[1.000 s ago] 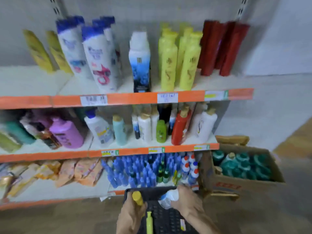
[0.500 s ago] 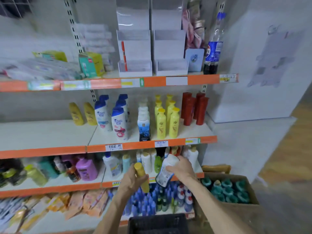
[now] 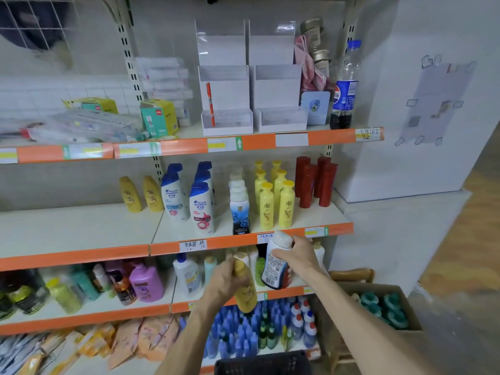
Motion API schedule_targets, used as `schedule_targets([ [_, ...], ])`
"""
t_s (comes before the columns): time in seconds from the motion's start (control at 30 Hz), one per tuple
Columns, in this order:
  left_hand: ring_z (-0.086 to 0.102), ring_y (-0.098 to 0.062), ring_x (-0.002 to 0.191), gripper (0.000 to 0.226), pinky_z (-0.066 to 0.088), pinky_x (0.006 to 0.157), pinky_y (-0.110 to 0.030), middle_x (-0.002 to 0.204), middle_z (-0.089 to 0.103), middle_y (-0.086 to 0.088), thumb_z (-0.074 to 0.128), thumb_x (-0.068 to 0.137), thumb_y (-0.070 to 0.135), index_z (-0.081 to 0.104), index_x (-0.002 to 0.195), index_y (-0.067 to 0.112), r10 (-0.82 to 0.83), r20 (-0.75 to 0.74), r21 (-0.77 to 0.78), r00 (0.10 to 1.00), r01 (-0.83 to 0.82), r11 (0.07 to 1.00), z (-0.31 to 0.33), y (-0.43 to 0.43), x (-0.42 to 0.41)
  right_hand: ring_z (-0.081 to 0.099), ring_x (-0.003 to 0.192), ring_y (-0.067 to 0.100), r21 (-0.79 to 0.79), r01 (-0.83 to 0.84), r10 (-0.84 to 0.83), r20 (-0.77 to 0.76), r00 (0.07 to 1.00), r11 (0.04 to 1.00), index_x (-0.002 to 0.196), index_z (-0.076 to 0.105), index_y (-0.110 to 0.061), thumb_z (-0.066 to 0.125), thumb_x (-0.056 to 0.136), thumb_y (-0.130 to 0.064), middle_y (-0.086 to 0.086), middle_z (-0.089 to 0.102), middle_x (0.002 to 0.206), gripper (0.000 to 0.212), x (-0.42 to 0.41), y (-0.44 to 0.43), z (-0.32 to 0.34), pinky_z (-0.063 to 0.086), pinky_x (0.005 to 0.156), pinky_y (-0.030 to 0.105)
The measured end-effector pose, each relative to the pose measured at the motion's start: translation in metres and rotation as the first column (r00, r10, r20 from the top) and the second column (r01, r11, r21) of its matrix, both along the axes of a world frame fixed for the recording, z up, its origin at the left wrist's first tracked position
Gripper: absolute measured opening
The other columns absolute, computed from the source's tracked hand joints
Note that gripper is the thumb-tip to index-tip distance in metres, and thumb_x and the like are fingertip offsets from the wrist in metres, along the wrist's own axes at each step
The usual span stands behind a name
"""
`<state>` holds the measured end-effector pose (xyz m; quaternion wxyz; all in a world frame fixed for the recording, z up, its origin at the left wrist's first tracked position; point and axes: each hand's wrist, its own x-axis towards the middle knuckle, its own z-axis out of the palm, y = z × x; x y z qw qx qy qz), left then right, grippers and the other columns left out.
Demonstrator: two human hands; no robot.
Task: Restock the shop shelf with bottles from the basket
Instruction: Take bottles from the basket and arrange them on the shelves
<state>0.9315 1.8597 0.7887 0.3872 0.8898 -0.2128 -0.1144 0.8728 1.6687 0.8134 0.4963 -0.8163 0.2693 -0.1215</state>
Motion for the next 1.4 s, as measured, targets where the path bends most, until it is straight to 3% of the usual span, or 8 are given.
schedule_targets([
  [0.13, 0.058, -0.015, 0.076, 0.033, 0.048, 0.063, -0.02, 0.083, 0.059, 0.002, 0.075, 0.076, 0.021, 0.05, 0.097, 0.013, 0.068, -0.104, -0.086, 0.992, -0.077, 0.993, -0.014, 0.019, 0.005, 0.062, 0.097, 0.022, -0.024, -0.029, 0.028, -0.037, 0.999, 0.999, 0.097, 0.064, -0.019, 0.082, 0.067, -0.028, 0.005, 0.062, 0.108, 0.036, 0.01, 0.019, -0.019, 0.052, 0.082, 0.035],
  [0.27, 0.063, -0.019, 0.076, 0.03, 0.053, 0.068, -0.031, 0.081, 0.066, 0.0, 0.079, 0.072, 0.023, 0.057, 0.09, 0.015, 0.139, -0.131, -0.127, 0.982, -0.156, 0.98, -0.019, 0.041, 0.016, 0.065, 0.092, 0.021, -0.018, -0.079, 0.078, -0.064, 0.995, 0.997, 0.095, 0.066, -0.017, 0.081, 0.069, -0.03, 0.004, 0.066, 0.102, 0.032, 0.02, 0.033, -0.034, 0.055, 0.082, 0.039],
  [0.4, 0.052, -0.004, 0.06, 0.025, 0.039, 0.05, -0.01, 0.068, 0.058, 0.008, 0.078, 0.075, 0.014, 0.054, 0.077, 0.021, 0.195, -0.106, -0.18, 0.975, -0.212, 0.961, -0.014, 0.05, 0.021, 0.064, 0.091, 0.019, 0.01, -0.093, 0.093, -0.068, 0.993, 0.996, 0.099, 0.066, -0.018, 0.081, 0.073, -0.031, 0.004, 0.065, 0.105, 0.033, 0.027, 0.034, -0.042, 0.052, 0.076, 0.035],
  [0.6, 0.056, -0.004, 0.066, 0.022, 0.04, 0.054, -0.011, 0.073, 0.062, 0.008, 0.08, 0.074, 0.017, 0.061, 0.086, 0.016, 0.21, -0.122, -0.187, 0.97, -0.23, 0.955, -0.014, 0.041, 0.031, 0.065, 0.089, 0.013, 0.121, -0.069, 0.072, -0.02, 0.997, 0.99, 0.104, 0.067, -0.019, 0.08, 0.077, -0.025, 0.002, 0.071, 0.104, 0.031, 0.029, 0.01, -0.042, 0.048, 0.065, 0.022],
  [0.77, 0.058, -0.011, 0.069, 0.027, 0.044, 0.059, -0.02, 0.079, 0.066, 0.002, 0.08, 0.074, 0.023, 0.062, 0.093, 0.017, 0.181, -0.096, -0.142, 0.979, -0.194, 0.971, -0.017, 0.003, 0.038, 0.067, 0.088, 0.011, 0.133, -0.026, 0.024, 0.022, 0.999, 0.991, 0.106, 0.067, -0.018, 0.081, 0.076, -0.023, 0.001, 0.072, 0.102, 0.033, 0.019, -0.021, -0.04, 0.051, 0.069, 0.024],
  [1.0, 0.056, -0.011, 0.067, 0.031, 0.042, 0.056, -0.019, 0.088, 0.067, -0.004, 0.081, 0.073, 0.019, 0.063, 0.098, 0.015, 0.098, -0.122, -0.114, 0.988, -0.112, 0.987, -0.024, -0.075, 0.035, 0.068, 0.09, 0.016, 0.154, 0.03, -0.035, 0.027, 0.999, 0.988, 0.103, 0.066, -0.016, 0.081, 0.073, -0.024, 0.003, 0.072, 0.099, 0.034, 0.006, -0.091, -0.043, 0.055, 0.077, 0.033],
  [1.13, 0.054, -0.013, 0.065, 0.021, 0.039, 0.052, -0.018, 0.078, 0.064, 0.0, 0.079, 0.075, 0.014, 0.063, 0.088, 0.016, 0.079, -0.105, -0.099, 0.991, -0.09, 0.991, -0.023, -0.124, 0.039, 0.065, 0.08, 0.011, 0.143, 0.041, -0.05, 0.061, 0.997, 0.989, 0.098, 0.064, -0.016, 0.08, 0.075, -0.019, -0.007, 0.067, 0.085, 0.028, 0.006, -0.138, -0.039, 0.046, 0.057, 0.012],
  [1.4, 0.061, -0.015, 0.076, 0.024, 0.043, 0.061, -0.021, 0.085, 0.068, -0.001, 0.079, 0.075, 0.017, 0.062, 0.091, 0.02, 0.095, -0.081, -0.051, 0.992, -0.1, 0.994, -0.027, -0.204, 0.041, 0.062, 0.074, 0.015, 0.121, 0.068, -0.076, 0.068, 0.995, 0.99, 0.096, 0.055, -0.008, 0.079, 0.075, -0.025, 0.001, 0.062, 0.083, 0.036, 0.027, -0.226, -0.042, 0.043, 0.056, 0.022],
])
